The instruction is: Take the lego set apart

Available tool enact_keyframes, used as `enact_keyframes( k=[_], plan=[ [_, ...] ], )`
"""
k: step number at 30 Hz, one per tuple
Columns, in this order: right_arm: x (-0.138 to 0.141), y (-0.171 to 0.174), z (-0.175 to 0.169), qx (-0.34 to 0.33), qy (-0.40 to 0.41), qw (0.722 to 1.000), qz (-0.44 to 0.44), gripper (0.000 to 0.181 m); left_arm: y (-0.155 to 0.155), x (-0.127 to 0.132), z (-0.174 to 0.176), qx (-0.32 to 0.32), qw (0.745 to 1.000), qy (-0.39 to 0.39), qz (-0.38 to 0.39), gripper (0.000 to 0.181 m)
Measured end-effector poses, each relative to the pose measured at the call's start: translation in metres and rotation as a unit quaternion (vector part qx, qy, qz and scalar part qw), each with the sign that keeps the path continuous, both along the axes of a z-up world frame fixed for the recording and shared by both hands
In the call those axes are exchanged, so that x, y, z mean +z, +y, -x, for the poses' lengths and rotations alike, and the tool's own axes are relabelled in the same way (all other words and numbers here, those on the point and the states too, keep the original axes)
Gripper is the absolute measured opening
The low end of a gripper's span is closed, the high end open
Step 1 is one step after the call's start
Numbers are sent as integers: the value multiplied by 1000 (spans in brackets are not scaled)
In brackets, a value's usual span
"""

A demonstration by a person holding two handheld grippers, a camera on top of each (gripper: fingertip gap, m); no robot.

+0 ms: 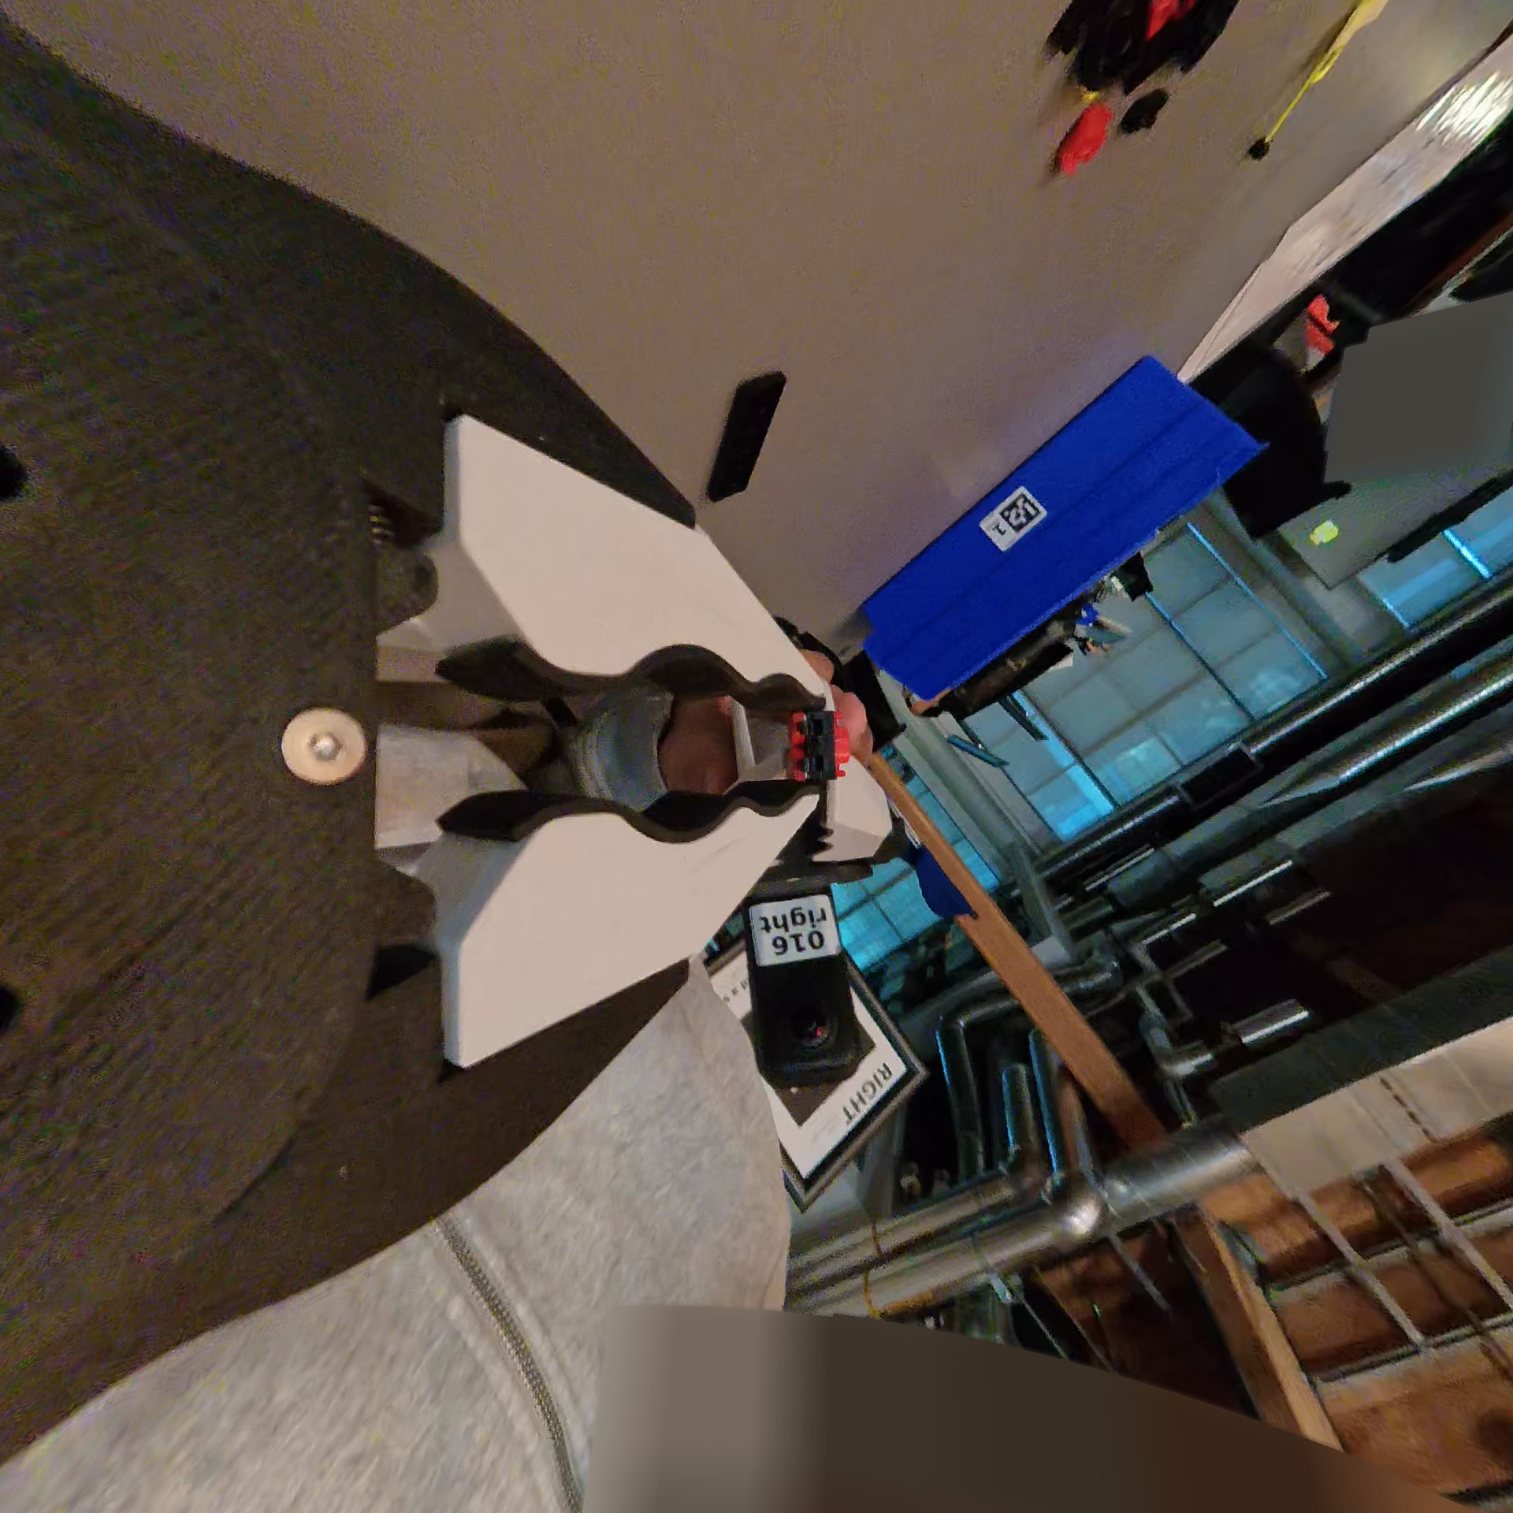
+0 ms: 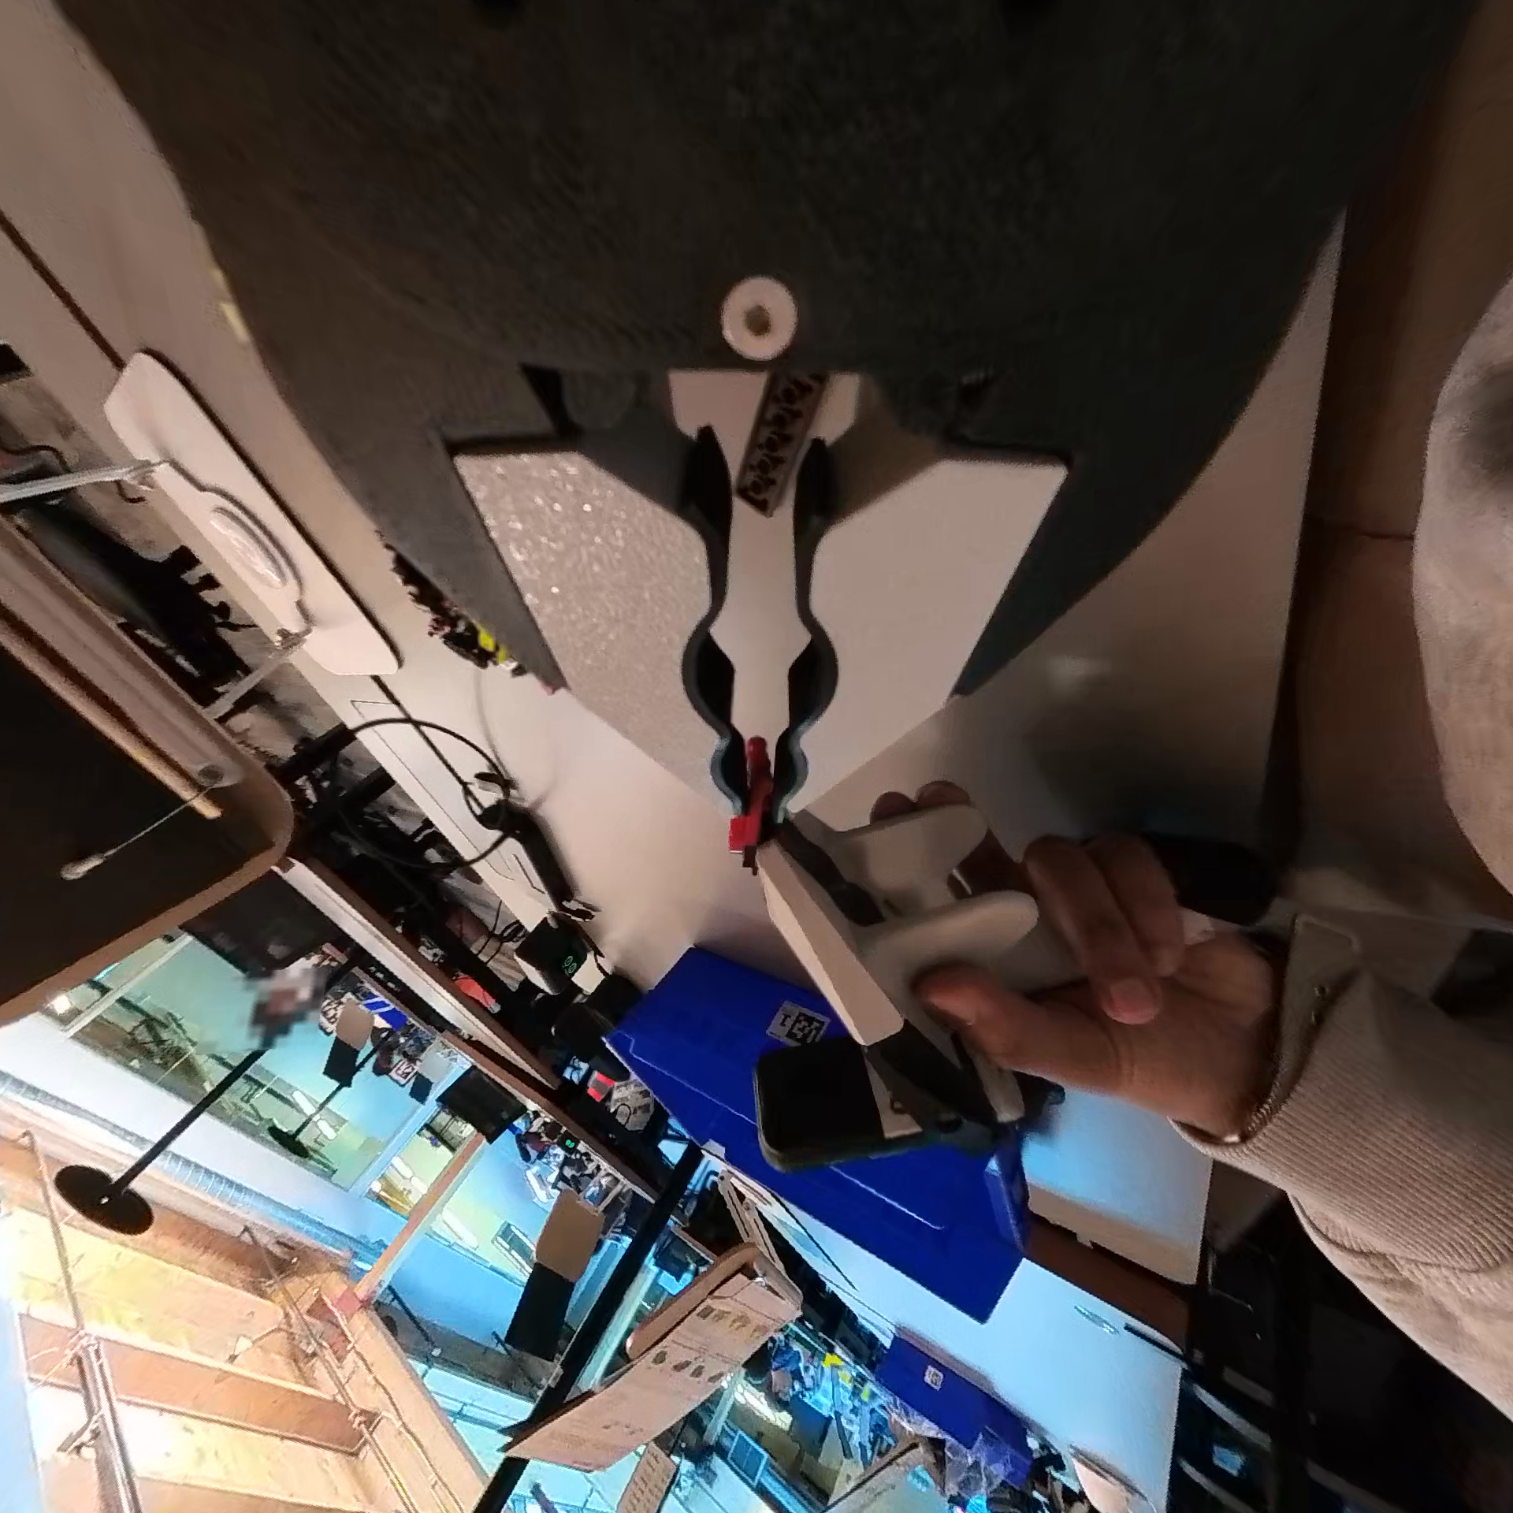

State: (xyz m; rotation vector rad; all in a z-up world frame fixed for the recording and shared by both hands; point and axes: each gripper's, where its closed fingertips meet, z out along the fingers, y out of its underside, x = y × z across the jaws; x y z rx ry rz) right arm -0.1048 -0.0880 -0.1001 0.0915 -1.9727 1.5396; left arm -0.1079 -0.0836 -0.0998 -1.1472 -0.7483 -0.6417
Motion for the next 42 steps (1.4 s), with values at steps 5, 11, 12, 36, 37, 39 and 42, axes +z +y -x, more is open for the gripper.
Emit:
enact_keyframes(
  k=[5, 11, 12, 36, 37, 39, 42],
  plan=[
    [0, 1, -1, 56, -161, 983, 72, 28, -1, -2, 1, 35, 993, 88, 64, 14],
    [17, 10, -3, 175, -410, 872, 202, 22, 4, -6, -10, 46, 962, 224, 152, 15],
    [14, 9, -4, 179, -414, 871, 193, 21, 6, -4, -13, 37, 964, 223, 141, 15],
    [-3, 1, -12, 170, -420, 881, 137, 13, 9, -8, -21, 4, 961, 224, 160, 15],
    [-4, 1, -12, 166, -423, 881, 133, 13, 9, -10, -20, 8, 958, 230, 171, 15],
    [-5, 1, -10, 160, -428, 880, 127, 13, 9, -11, -19, 18, 952, 244, 183, 15],
    [-2, 3, -7, 149, -438, 877, 132, 13, 11, -9, -16, 37, 948, 254, 191, 16]
  ],
)
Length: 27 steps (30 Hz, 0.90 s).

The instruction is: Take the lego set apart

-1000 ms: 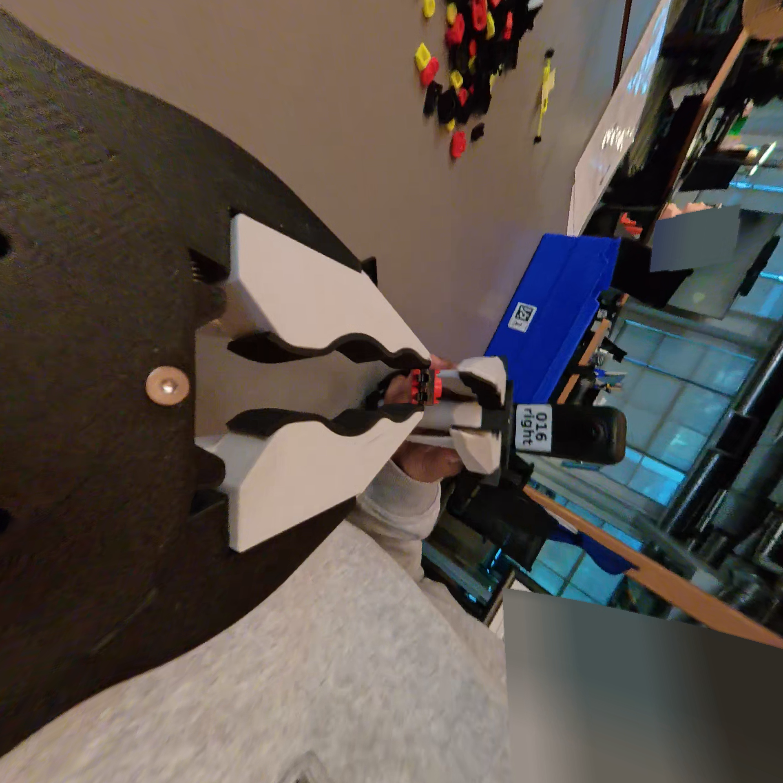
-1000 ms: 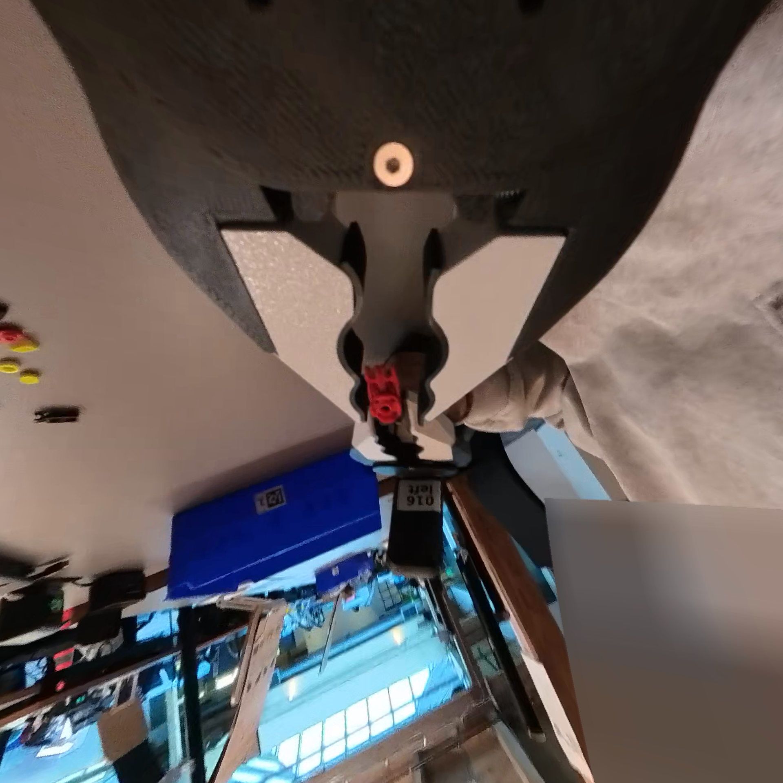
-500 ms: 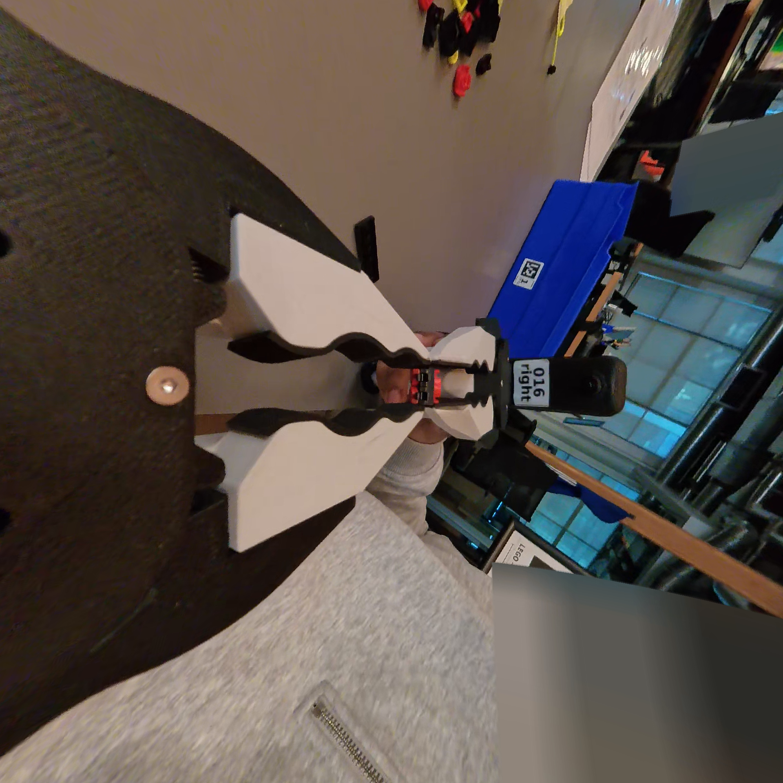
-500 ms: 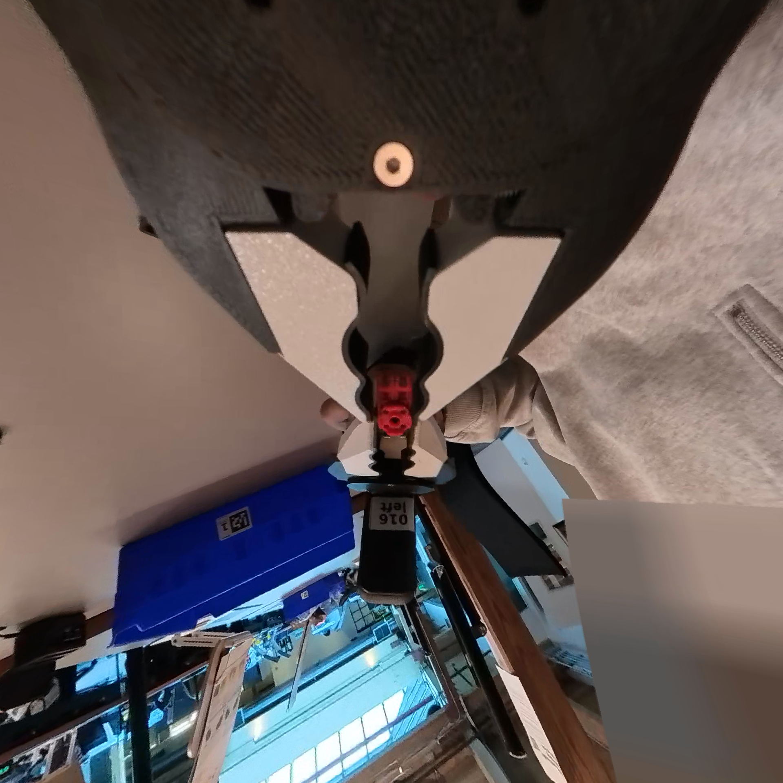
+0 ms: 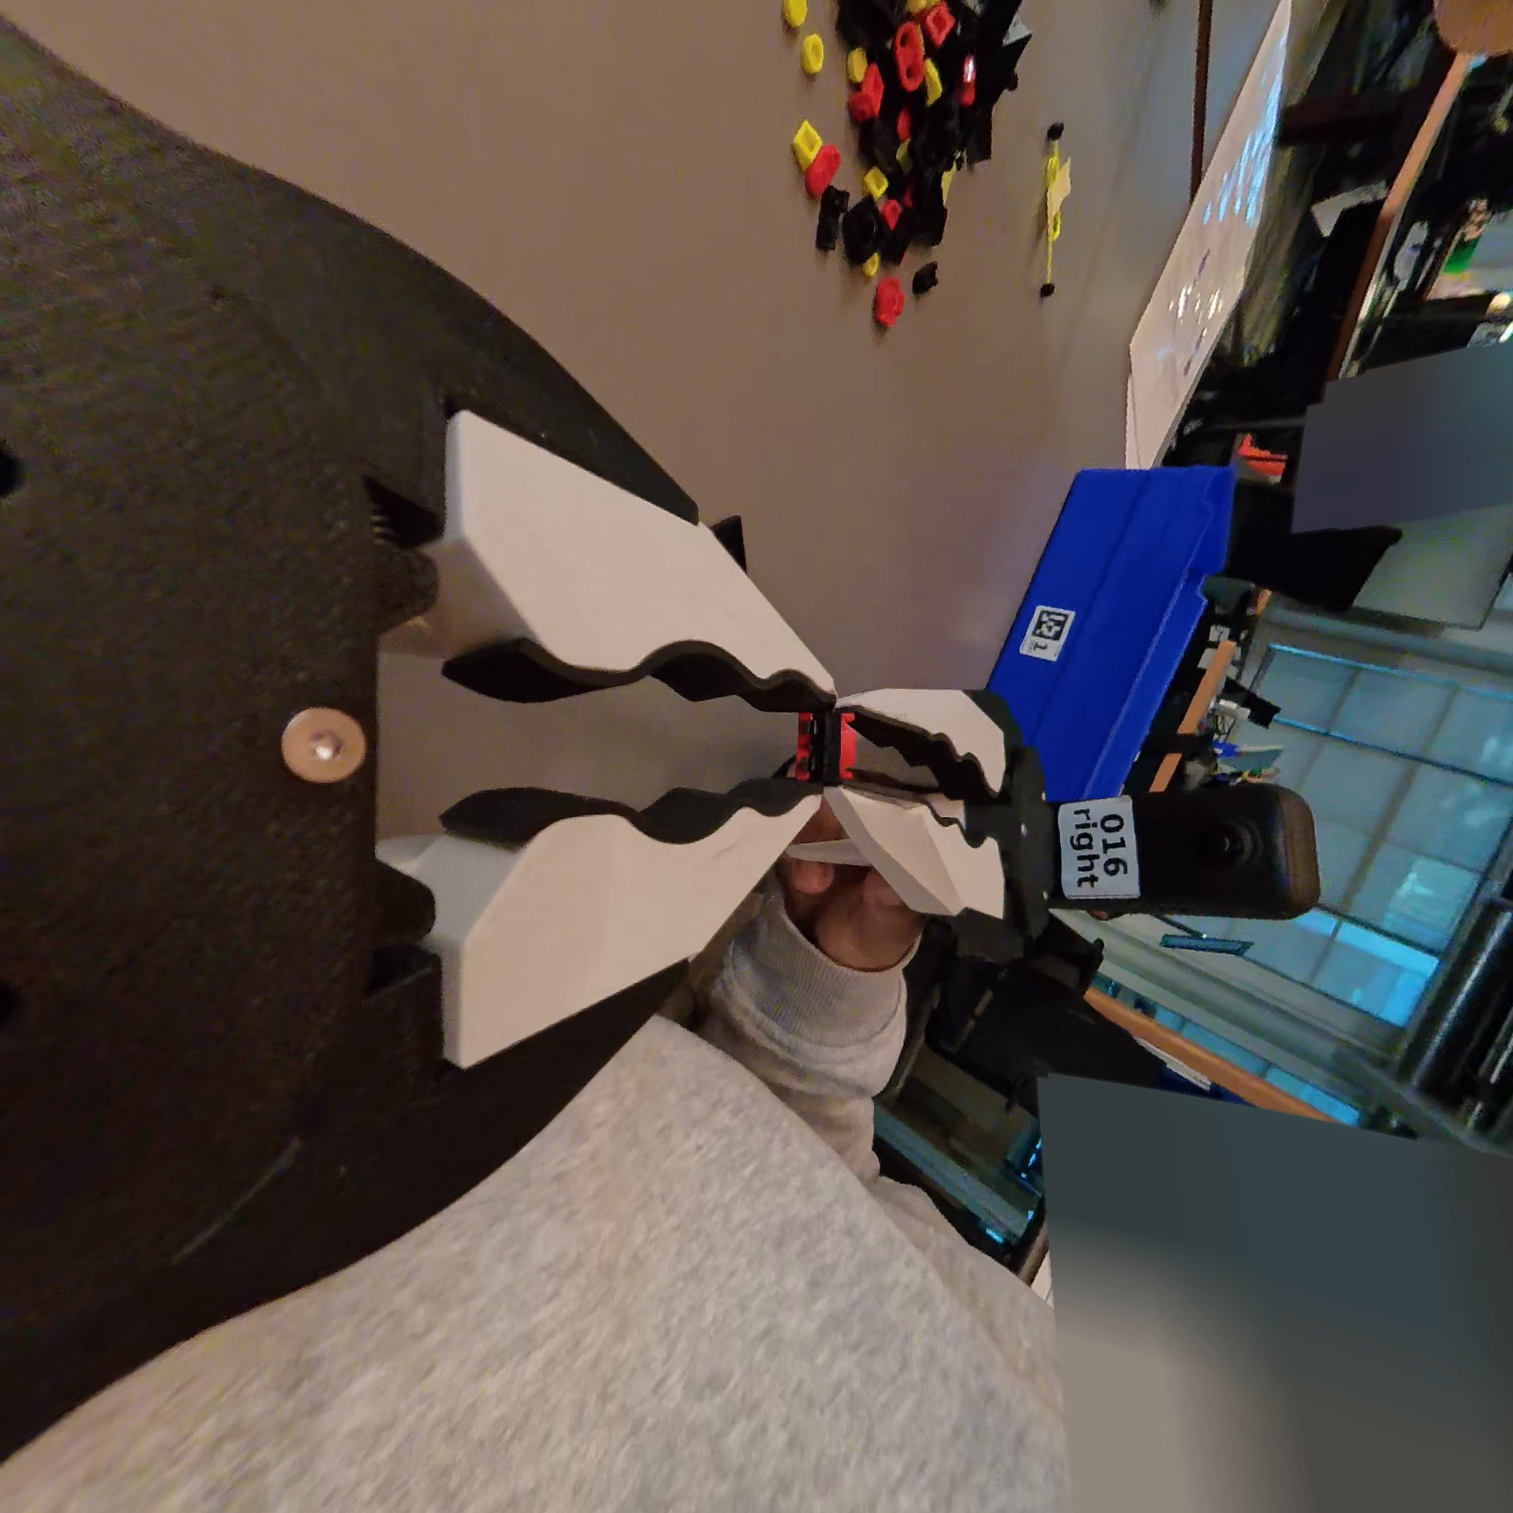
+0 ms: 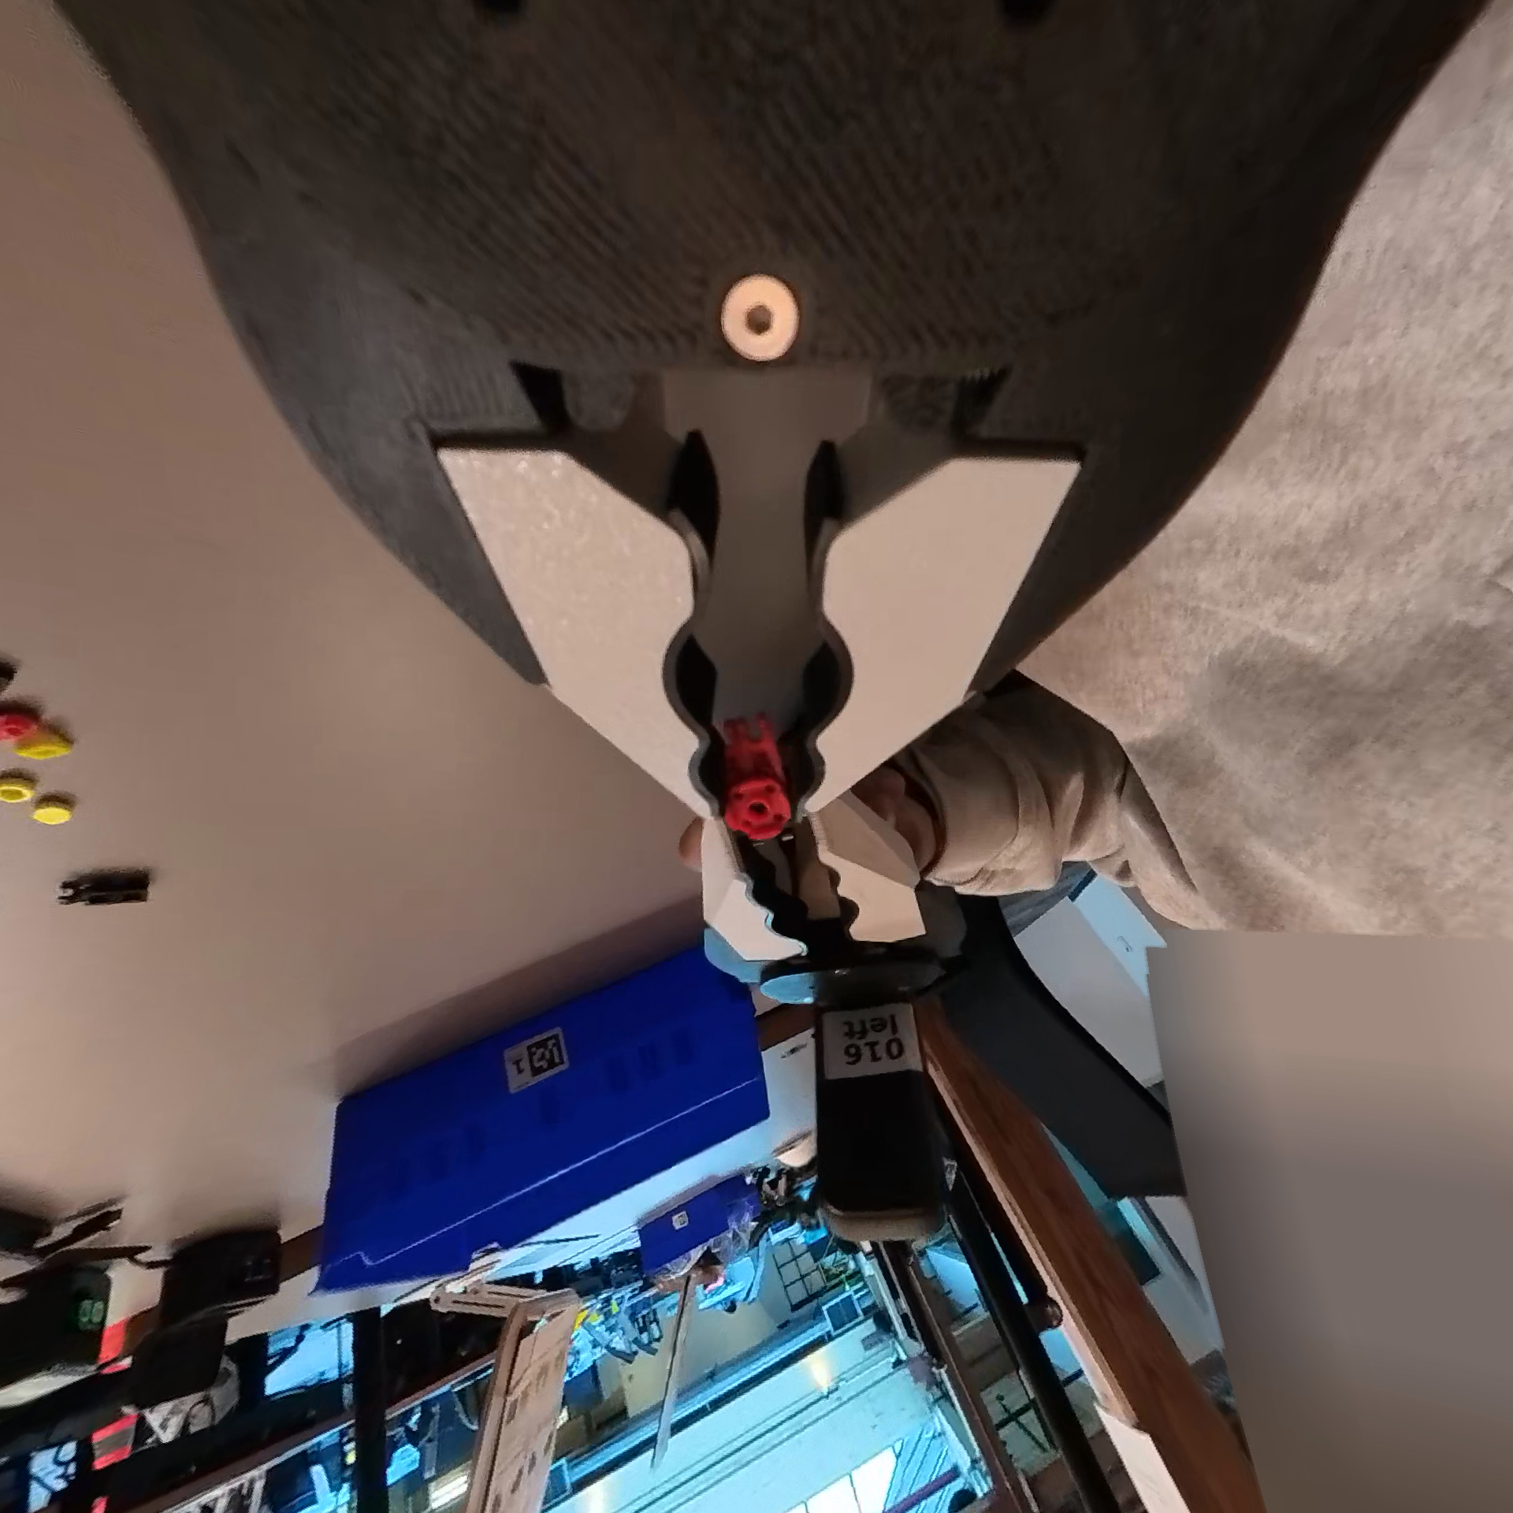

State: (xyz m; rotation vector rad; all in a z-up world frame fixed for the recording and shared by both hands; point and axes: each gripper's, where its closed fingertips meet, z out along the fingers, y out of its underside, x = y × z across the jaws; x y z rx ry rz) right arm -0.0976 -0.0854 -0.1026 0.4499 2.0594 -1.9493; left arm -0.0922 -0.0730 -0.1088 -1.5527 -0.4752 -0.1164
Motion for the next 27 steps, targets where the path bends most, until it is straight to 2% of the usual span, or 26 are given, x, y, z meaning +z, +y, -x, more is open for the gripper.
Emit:
enact_keyframes(
  k=[5, 9, 10, 11, 12, 13, 14, 18, 24, 27],
  plan=[
    [8, 2, 6, -17, -39, 999, 30, 12, 1, 6, 4, 14, 1000, -9, -1, 18],
    [13, 3, 9, -34, -34, 998, 40, 12, 1, 8, 6, 19, 1000, -14, -11, 18],
    [27, 11, 15, -52, -43, 994, 84, 12, 0, 1, 6, 19, 1000, -15, 9, 17],
    [46, 28, 27, -76, -71, 983, 149, 12, -1, -18, 7, 25, 998, 2, 60, 17],
    [53, 47, 42, -100, -89, 977, 167, 11, -2, -13, 6, 25, 999, -1, 43, 17],
    [46, 60, 54, -132, -71, 979, 135, 12, -4, 4, 7, 29, 999, -13, -6, 16],
    [37, 69, 61, -155, -46, 982, 99, 12, -6, 12, 7, 29, 999, -17, -24, 16],
    [35, 63, 55, -125, -65, 984, 112, 11, -3, -5, 12, 43, 999, -11, 20, 17],
    [30, 46, 47, -68, -167, 968, 176, 12, 0, -12, 16, 59, 997, -4, 43, 16],
    [22, 42, 47, -63, -175, 969, 161, 11, -1, -19, 17, 60, 996, -8, 61, 16]
  ],
)
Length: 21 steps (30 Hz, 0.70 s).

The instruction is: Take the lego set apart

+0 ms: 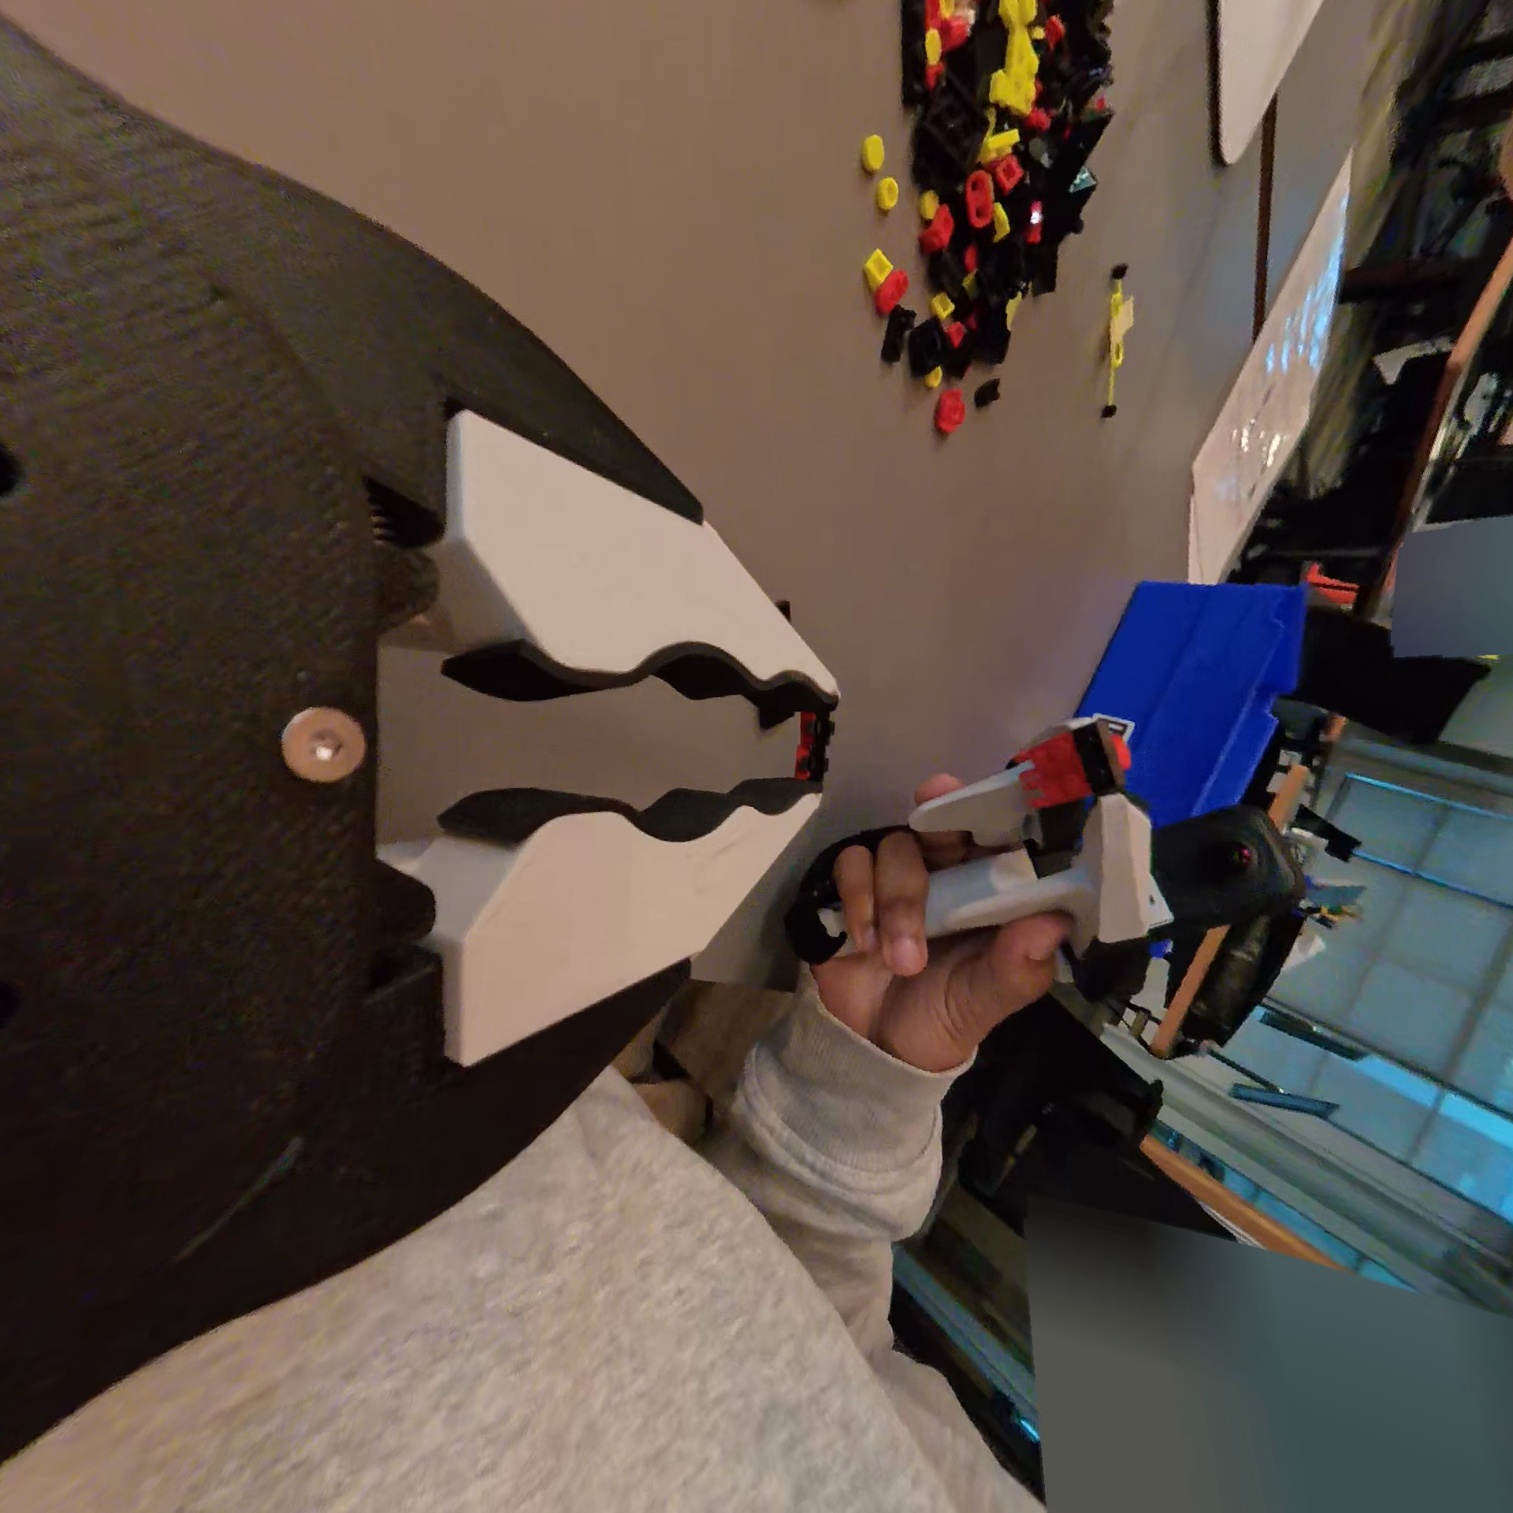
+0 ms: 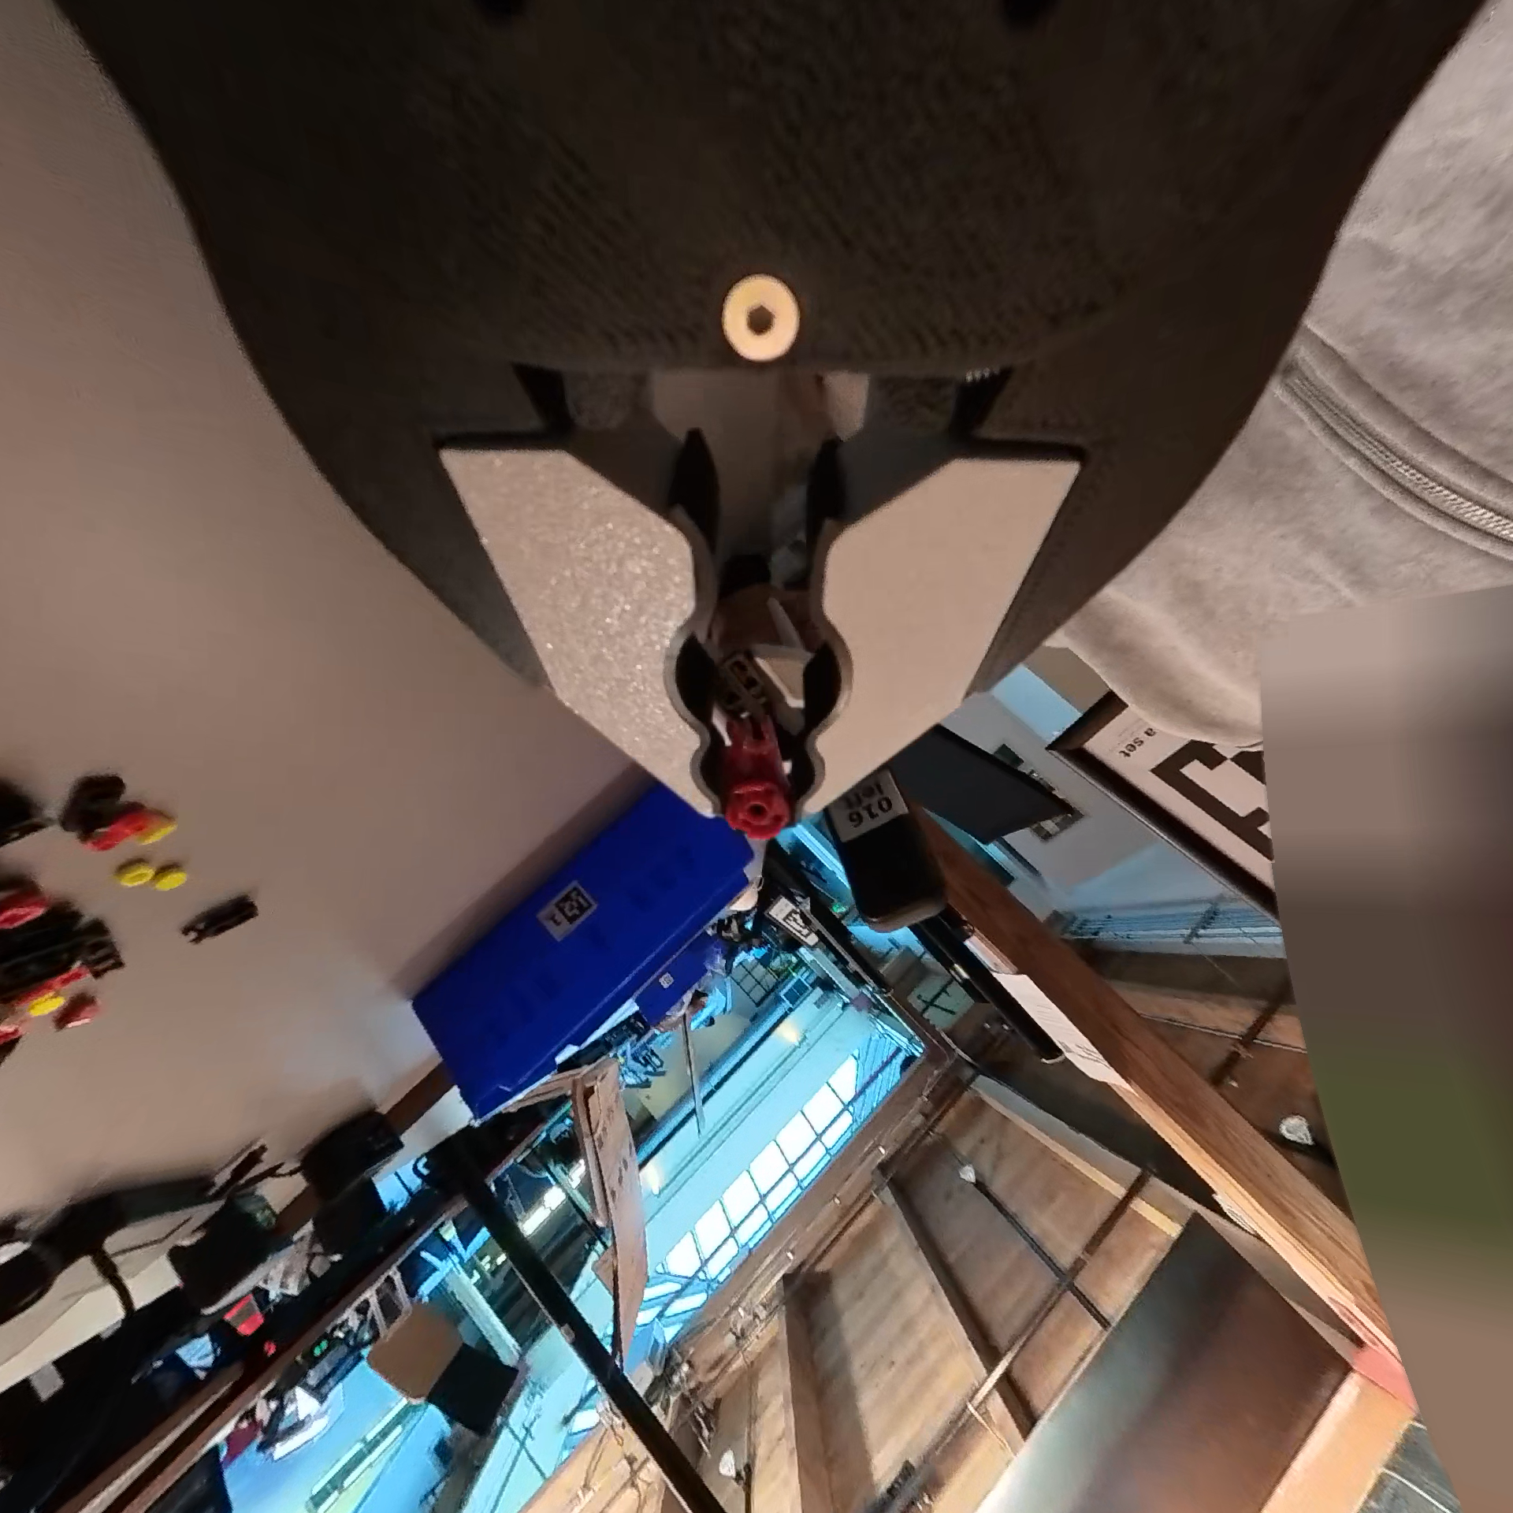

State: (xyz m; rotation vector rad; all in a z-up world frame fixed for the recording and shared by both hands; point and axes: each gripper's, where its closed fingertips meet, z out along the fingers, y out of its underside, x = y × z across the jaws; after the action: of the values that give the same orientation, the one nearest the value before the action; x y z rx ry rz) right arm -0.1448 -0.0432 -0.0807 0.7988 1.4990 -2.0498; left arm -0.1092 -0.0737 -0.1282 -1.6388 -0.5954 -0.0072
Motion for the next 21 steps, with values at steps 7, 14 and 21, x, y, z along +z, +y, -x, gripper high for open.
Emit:
enact_keyframes(
  k=[7, 14, 21],
  plan=[
    [-20, -8, -2, 6, 18, 998, -62, 12, -5, -12, 5, 8, 998, -52, 16, 15],
    [-39, -21, -10, 11, 64, 987, -149, 12, -5, -34, 7, 23, 992, -87, 83, 15],
    [-44, -24, -11, 12, 69, 983, -169, 12, -4, -54, 3, 19, 983, -118, 141, 16]
  ],
)
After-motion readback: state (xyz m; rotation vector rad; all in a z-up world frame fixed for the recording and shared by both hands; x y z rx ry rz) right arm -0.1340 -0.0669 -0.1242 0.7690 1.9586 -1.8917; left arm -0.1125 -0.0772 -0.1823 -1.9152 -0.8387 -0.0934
